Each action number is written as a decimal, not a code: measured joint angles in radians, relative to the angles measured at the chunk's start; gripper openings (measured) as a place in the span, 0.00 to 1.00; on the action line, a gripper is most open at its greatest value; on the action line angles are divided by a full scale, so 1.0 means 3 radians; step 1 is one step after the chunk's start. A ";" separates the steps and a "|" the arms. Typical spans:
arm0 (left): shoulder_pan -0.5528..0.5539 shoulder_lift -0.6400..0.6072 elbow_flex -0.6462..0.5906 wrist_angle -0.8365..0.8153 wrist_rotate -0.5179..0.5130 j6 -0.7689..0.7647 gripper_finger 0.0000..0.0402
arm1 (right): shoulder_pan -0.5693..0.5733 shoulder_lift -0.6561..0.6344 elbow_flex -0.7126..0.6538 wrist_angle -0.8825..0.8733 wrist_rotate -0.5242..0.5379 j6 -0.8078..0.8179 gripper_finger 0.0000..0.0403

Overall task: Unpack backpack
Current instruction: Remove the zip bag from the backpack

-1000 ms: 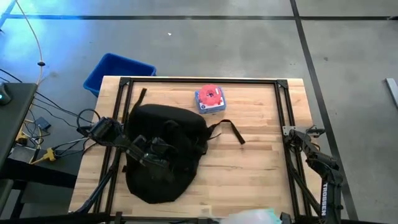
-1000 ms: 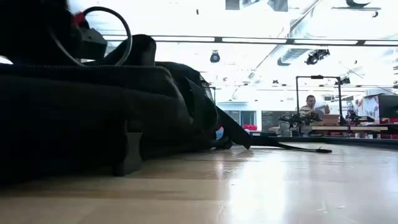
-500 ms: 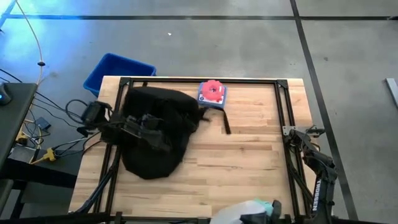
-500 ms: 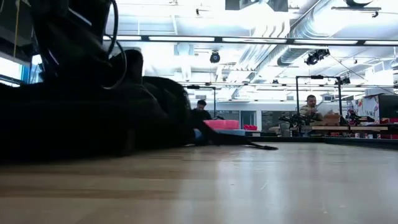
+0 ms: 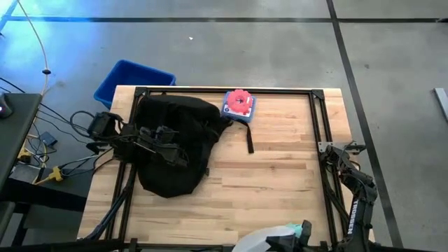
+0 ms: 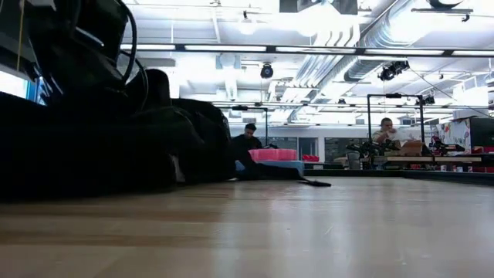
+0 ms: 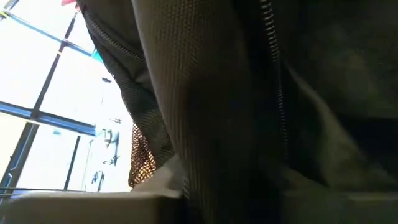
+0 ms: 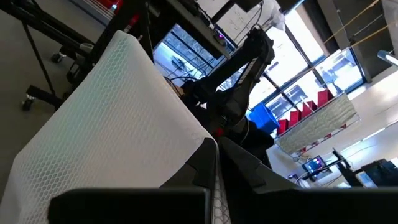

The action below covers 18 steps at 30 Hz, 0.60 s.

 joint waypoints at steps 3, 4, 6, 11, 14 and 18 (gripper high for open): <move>-0.0082 -0.0180 0.0107 -0.0083 0.0160 0.0205 0.40 | -0.0120 -0.0001 0.0000 -0.0280 -0.0007 0.0161 0.00; -0.0145 -0.0249 0.0174 -0.0152 0.0203 0.0249 0.43 | -0.0172 -0.0006 0.0000 -0.0418 -0.0017 0.0245 0.00; -0.0308 -0.0392 0.0336 -0.0284 0.0275 0.0231 0.49 | -0.0281 -0.0049 -0.0002 -0.0685 -0.0069 0.0450 0.00; -0.0787 -0.0714 0.0745 -0.0298 0.0148 0.0085 0.53 | -0.0569 -0.0300 -0.0003 -0.0640 -0.0204 -0.0004 0.00; -0.1050 -0.0797 0.0940 -0.0252 -0.0035 -0.0031 0.52 | -0.0769 -0.0445 -0.0003 -0.0716 -0.0208 -0.0150 0.00; -0.1333 -0.0794 0.1049 0.0130 -0.0432 0.0137 0.52 | -0.0970 -0.0579 0.0000 -0.0655 -0.0259 -0.0475 0.00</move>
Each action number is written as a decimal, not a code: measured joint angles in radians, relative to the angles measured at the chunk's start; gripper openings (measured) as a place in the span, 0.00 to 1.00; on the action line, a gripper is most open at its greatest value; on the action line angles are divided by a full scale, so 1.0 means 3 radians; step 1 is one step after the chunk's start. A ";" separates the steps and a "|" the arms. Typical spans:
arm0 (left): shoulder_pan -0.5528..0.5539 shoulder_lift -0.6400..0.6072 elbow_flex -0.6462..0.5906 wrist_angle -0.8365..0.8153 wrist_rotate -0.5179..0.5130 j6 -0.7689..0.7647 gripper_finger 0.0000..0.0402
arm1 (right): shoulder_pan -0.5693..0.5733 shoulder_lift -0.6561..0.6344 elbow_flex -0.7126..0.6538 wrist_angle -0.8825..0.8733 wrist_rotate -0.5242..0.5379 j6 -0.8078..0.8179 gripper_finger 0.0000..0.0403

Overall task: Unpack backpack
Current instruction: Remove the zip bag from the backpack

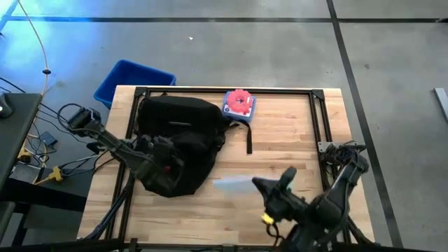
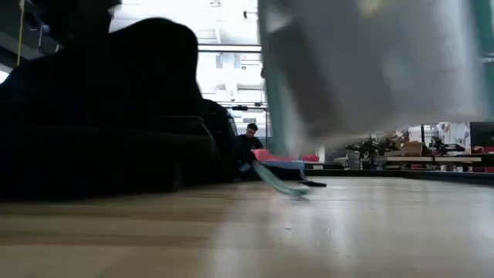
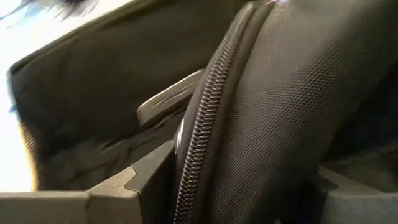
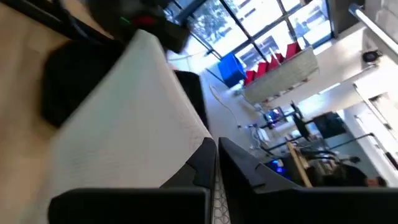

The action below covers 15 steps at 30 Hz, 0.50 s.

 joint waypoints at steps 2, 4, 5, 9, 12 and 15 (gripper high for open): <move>-0.0081 0.0000 0.0000 0.0259 -0.0137 0.0255 0.52 | -0.0054 -0.0002 0.0003 0.0024 -0.0182 -0.0046 0.00; -0.0135 0.0013 0.0000 0.0511 -0.0207 0.0541 0.52 | -0.0074 0.0070 0.0003 -0.0007 -0.0535 0.0039 0.00; -0.0157 0.0029 0.0000 0.0659 -0.0212 0.0708 0.52 | -0.0073 0.0136 0.0003 -0.0047 -0.0684 0.0115 0.00; -0.0206 0.0143 0.0000 0.1322 -0.0212 0.1432 0.51 | 0.0020 0.0486 -0.0004 -0.0063 -0.1266 0.0217 0.00; -0.0206 0.0266 0.0000 0.1797 -0.0173 0.2014 0.51 | 0.0120 0.0732 -0.0004 -0.0057 -0.1696 0.0334 0.00; -0.0184 0.0361 0.0002 0.1873 -0.0083 0.2417 0.51 | 0.0189 0.0897 -0.0004 -0.0060 -0.2009 0.0411 0.00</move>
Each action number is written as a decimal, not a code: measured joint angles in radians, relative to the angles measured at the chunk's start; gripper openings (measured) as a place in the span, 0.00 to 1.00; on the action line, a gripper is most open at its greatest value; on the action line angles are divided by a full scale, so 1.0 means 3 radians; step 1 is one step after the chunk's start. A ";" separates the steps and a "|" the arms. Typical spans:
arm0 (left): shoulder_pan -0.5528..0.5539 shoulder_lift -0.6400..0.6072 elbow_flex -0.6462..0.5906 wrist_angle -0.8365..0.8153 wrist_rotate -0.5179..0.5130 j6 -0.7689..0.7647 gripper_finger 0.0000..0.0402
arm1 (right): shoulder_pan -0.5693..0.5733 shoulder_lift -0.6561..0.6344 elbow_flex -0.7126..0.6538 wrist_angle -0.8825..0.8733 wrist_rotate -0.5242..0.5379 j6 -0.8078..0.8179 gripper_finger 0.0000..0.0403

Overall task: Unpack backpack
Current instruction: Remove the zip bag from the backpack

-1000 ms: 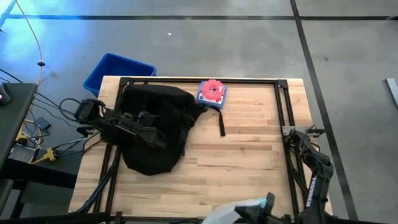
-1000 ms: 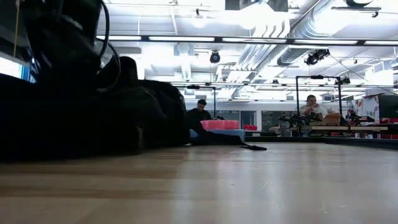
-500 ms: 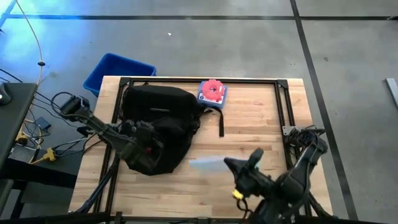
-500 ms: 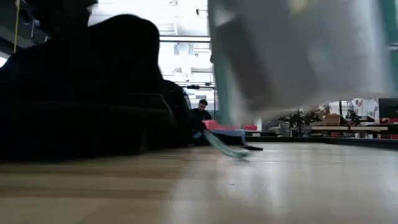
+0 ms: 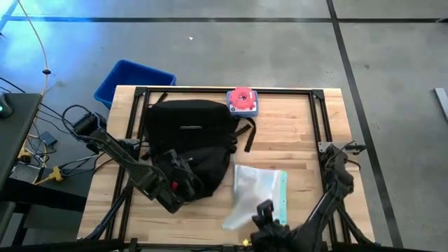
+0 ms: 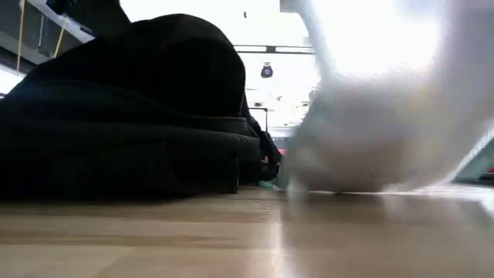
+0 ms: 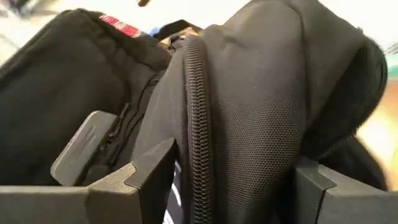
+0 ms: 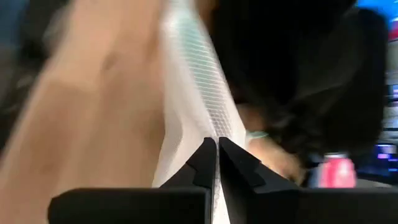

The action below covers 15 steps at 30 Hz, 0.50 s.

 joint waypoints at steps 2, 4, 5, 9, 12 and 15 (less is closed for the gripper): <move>0.0006 0.0053 0.0000 -0.0271 0.0052 -0.0159 0.51 | 0.0031 0.0084 0.0000 -0.0001 -0.0129 0.0057 0.00; 0.0016 0.0074 -0.0034 -0.0763 0.0084 -0.0642 0.51 | 0.0052 0.0135 -0.0001 -0.0001 -0.0243 0.0068 0.00; 0.0022 0.0076 -0.0061 -0.1060 0.0115 -0.0939 0.51 | 0.0057 0.0142 -0.0001 -0.0001 -0.0283 0.0065 0.00; 0.0020 0.0072 -0.0224 -0.1837 0.0292 -0.1992 0.51 | 0.0086 0.0139 -0.0001 -0.0004 -0.0277 0.0122 0.00; -0.0013 0.0069 -0.0338 -0.1936 0.0201 -0.2247 0.53 | 0.0067 0.0139 -0.0001 -0.0004 -0.0253 0.0116 0.01; -0.0015 0.0070 -0.0402 -0.1958 0.0322 -0.2348 0.58 | 0.0042 0.0137 -0.0001 -0.0004 -0.0271 0.0136 0.06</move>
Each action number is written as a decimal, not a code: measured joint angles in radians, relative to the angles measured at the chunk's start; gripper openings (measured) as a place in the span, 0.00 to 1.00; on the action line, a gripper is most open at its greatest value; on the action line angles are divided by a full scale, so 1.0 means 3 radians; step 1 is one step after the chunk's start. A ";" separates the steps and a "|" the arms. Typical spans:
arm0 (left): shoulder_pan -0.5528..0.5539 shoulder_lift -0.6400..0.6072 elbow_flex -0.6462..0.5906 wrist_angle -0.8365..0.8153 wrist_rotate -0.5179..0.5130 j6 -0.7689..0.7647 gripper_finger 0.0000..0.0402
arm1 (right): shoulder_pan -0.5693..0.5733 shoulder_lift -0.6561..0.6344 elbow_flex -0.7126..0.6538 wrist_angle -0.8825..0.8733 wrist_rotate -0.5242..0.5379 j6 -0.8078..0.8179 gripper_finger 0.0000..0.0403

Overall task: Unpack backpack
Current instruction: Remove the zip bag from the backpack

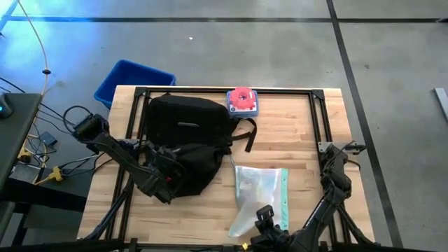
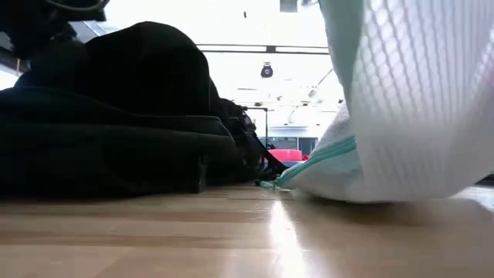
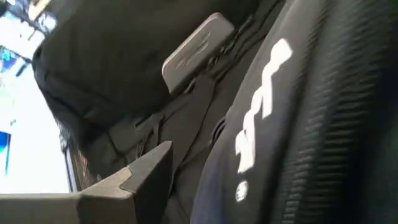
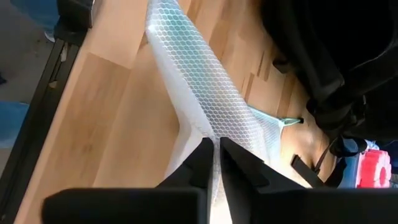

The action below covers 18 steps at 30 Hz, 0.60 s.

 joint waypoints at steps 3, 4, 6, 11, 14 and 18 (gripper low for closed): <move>-0.0005 -0.0016 0.0089 -0.0072 0.0423 0.0056 0.63 | -0.0002 -0.0001 0.0000 -0.0001 -0.0009 0.0068 0.17; -0.0019 -0.0030 0.0176 -0.0124 0.0581 0.0050 0.64 | -0.0001 -0.0002 0.0001 -0.0001 -0.0006 0.0098 0.21; -0.0081 -0.0047 0.0380 -0.0265 0.0755 -0.0024 0.65 | 0.0003 -0.0006 -0.0042 0.0007 -0.0007 0.0162 0.30; -0.0319 -0.0047 0.0960 -0.0264 0.0527 0.0049 0.64 | 0.0035 -0.0006 -0.0300 -0.0004 -0.0084 0.0345 0.50; -0.0449 -0.0049 0.1186 0.0164 0.0221 0.0364 0.63 | 0.0055 -0.0006 -0.0459 -0.0007 -0.0087 0.0566 0.56; -0.0423 -0.0042 0.1188 0.1181 -0.0458 0.1097 0.63 | 0.0096 -0.0006 -0.0565 -0.0002 -0.0015 0.0691 0.57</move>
